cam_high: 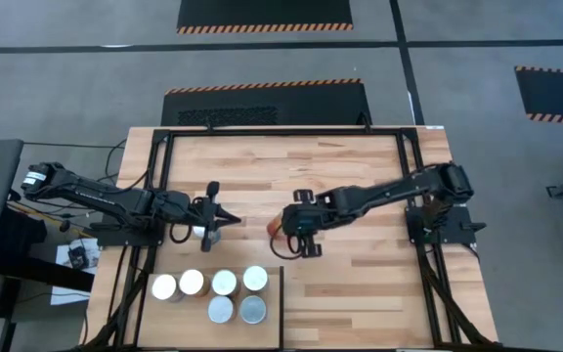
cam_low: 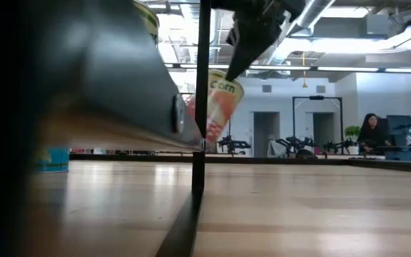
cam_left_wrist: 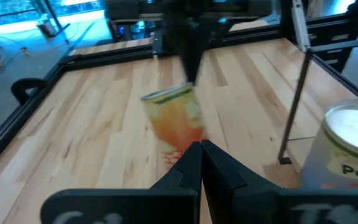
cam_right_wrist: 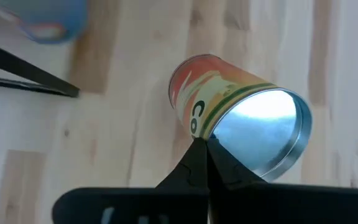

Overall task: Pick and place cans onto a shelf
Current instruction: Put the canned corn on the shelf

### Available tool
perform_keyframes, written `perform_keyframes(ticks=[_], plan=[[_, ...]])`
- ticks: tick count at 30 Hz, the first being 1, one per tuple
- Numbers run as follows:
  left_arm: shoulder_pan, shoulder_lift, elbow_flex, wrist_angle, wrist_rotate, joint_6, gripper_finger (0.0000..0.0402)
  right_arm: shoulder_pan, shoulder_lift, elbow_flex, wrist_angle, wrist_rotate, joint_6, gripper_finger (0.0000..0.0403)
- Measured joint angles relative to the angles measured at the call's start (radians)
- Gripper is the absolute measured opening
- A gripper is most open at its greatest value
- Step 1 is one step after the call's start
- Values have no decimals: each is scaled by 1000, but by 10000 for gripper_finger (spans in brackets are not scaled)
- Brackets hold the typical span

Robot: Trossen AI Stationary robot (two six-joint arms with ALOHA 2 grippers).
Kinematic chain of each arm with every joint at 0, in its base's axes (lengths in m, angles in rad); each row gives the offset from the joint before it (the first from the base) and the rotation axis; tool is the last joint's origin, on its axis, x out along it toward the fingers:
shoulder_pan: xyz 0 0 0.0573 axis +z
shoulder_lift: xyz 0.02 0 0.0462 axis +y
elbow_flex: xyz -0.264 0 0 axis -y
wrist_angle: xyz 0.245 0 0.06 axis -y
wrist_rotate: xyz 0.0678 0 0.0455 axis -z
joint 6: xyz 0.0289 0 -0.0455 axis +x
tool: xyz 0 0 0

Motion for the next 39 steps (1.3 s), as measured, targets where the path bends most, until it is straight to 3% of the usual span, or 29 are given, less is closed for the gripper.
perform_keyframes(ticks=[8,19,26,39], plan=[[0,0,0,10,-11,1,0,22,104,87,66,5,-121,3],[3,36,3,19,-18,-11,0,-1,294,282,-46,13,-182,4],[3,61,-1,15,-29,-16,0,0,313,296,-39,10,-184,11],[3,68,0,17,-35,-22,0,4,310,297,35,9,-200,103]])
